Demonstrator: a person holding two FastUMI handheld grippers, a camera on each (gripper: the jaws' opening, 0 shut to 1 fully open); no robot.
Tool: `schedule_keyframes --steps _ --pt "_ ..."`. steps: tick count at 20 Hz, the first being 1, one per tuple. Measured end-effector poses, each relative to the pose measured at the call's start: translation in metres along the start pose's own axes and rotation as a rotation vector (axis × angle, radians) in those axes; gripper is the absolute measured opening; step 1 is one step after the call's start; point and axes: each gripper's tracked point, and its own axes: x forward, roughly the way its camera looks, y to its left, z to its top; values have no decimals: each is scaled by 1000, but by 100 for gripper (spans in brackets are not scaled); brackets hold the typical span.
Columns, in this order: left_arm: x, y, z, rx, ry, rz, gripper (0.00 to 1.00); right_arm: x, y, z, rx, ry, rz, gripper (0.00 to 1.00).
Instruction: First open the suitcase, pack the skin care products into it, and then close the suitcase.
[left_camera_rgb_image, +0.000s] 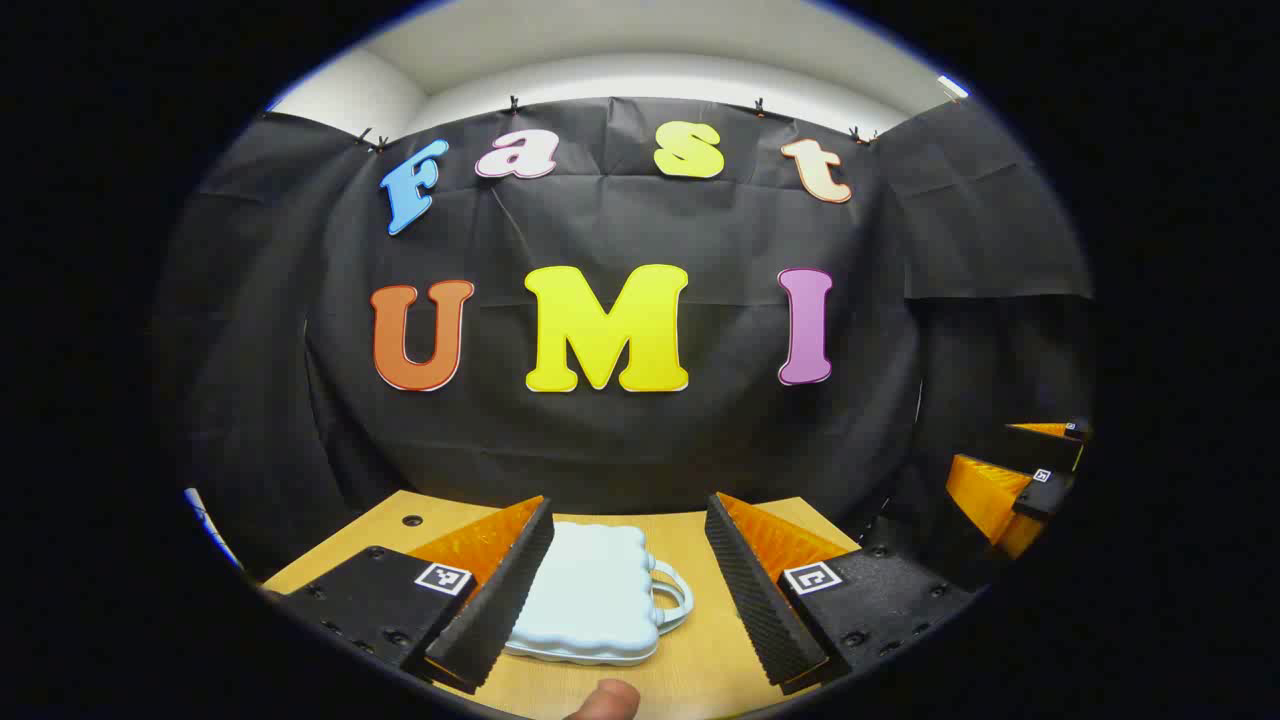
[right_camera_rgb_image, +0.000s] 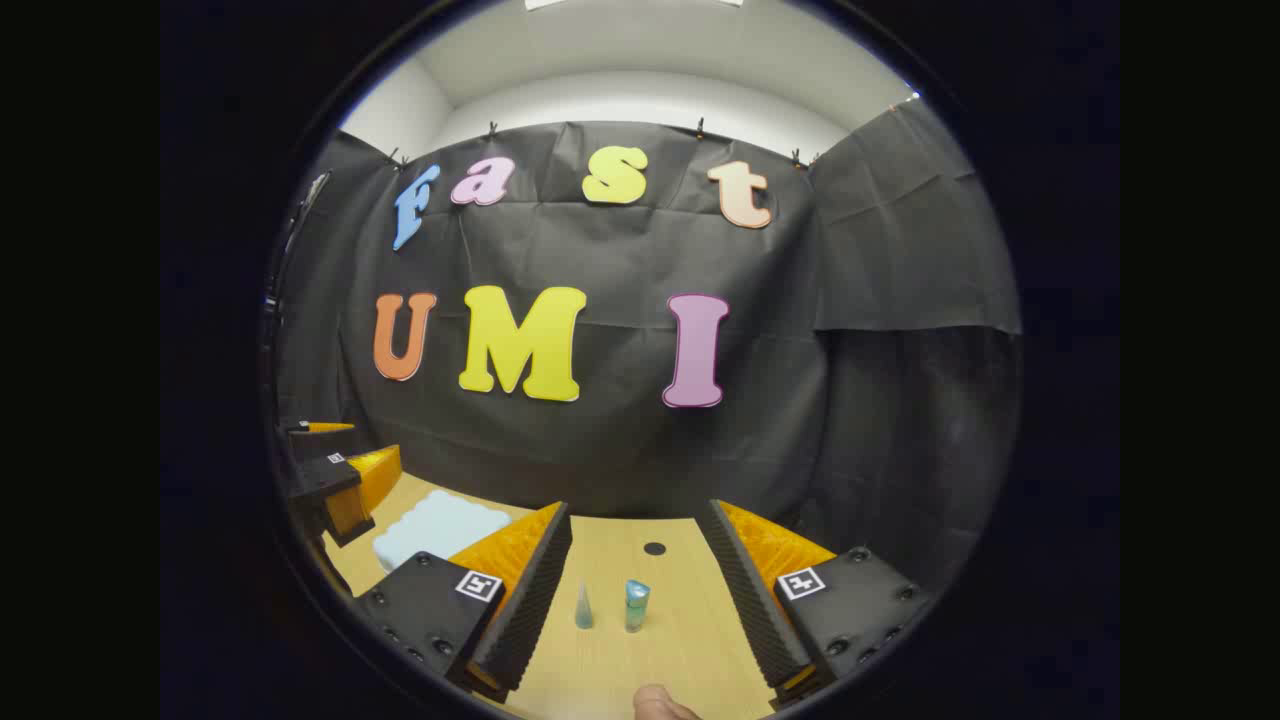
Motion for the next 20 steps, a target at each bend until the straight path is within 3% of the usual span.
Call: schedule_keyframes --steps 20 --pt "19 -15 -18 7 43 -9 97 30 15 -19 -44 53 89 81"
